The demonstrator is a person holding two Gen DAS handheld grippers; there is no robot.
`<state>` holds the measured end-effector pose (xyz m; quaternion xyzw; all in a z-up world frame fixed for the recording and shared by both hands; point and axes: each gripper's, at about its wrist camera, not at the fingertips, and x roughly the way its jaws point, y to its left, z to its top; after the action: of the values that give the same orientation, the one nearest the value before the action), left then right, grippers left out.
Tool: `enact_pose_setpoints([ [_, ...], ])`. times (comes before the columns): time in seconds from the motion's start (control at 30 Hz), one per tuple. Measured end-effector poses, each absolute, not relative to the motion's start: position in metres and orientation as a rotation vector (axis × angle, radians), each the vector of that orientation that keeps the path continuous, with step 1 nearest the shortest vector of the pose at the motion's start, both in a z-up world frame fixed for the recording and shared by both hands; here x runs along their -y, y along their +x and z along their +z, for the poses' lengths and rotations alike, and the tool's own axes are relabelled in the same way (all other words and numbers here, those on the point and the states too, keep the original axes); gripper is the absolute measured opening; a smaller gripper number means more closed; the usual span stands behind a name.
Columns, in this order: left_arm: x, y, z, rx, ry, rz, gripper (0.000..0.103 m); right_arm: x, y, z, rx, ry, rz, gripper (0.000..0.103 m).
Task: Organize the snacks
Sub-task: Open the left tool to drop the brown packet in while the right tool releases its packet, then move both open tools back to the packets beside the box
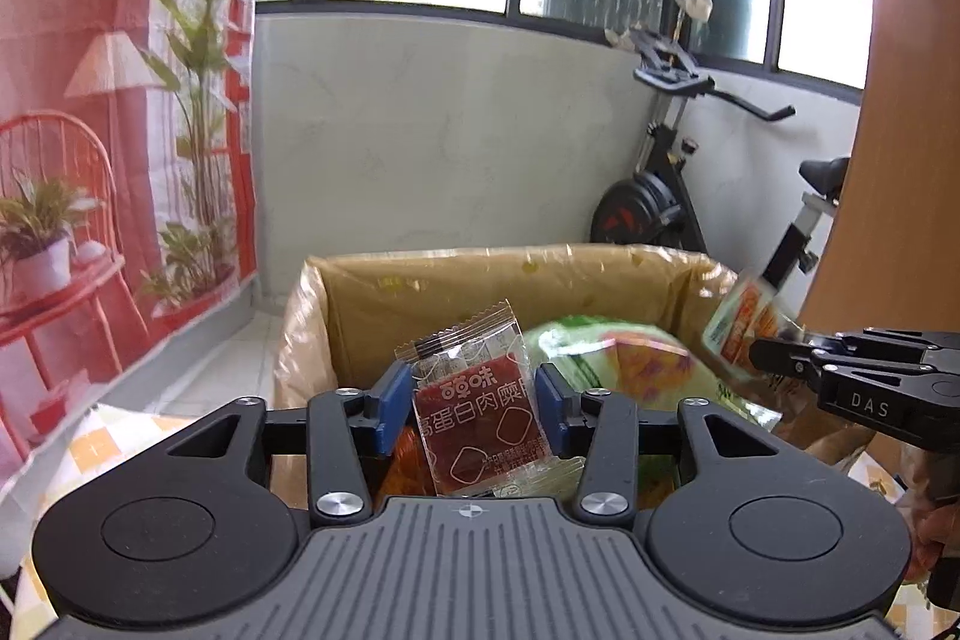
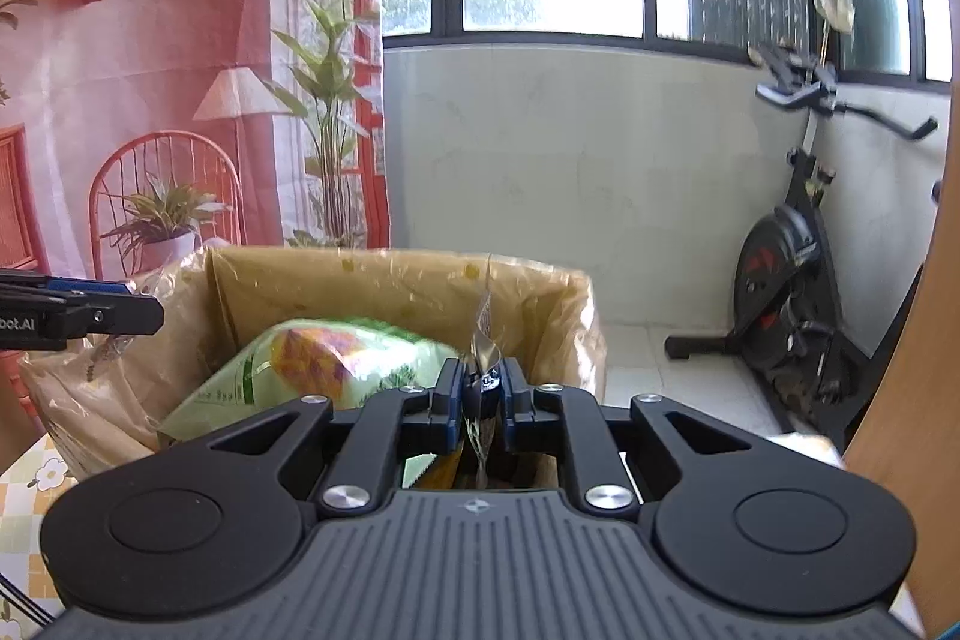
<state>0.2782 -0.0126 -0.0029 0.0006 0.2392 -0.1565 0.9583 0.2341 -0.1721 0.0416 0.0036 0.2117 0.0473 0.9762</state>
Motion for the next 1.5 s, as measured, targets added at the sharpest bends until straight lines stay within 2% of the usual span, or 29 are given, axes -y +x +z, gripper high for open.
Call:
enact_pose_setpoints([
  [0.07, 0.012, 0.279, -0.004, -0.495, 0.013, -0.323, 0.053, 0.172, 0.235, 0.038, -0.435, 0.011, 0.094, 0.019],
  [0.1, 0.012, 0.279, -0.004, -0.496, 0.025, -0.320, 0.058, 0.172, 0.234, 0.037, -0.436, 0.009, 0.092, 0.027],
  [0.2, 0.011, 0.276, -0.003, -0.495, 0.037, -0.309, 0.062, 0.171, 0.231, 0.038, -0.431, 0.012, 0.092, 0.040],
  [0.97, -0.007, 0.209, 0.012, -0.488, 0.027, -0.284, 0.071, 0.156, 0.163, 0.056, -0.353, 0.038, 0.119, 0.044],
  [1.27, -0.020, 0.179, 0.001, -0.496, -0.035, -0.285, 0.071, 0.153, 0.123, 0.052, -0.310, 0.046, 0.149, 0.045],
  [1.33, -0.018, 0.175, -0.006, -0.506, -0.045, -0.301, 0.072, 0.151, 0.115, 0.047, -0.308, 0.040, 0.153, 0.048],
  [1.5, -0.008, 0.166, -0.037, -0.570, -0.056, -0.352, 0.072, 0.153, 0.101, 0.021, -0.376, 0.053, 0.151, 0.049],
])
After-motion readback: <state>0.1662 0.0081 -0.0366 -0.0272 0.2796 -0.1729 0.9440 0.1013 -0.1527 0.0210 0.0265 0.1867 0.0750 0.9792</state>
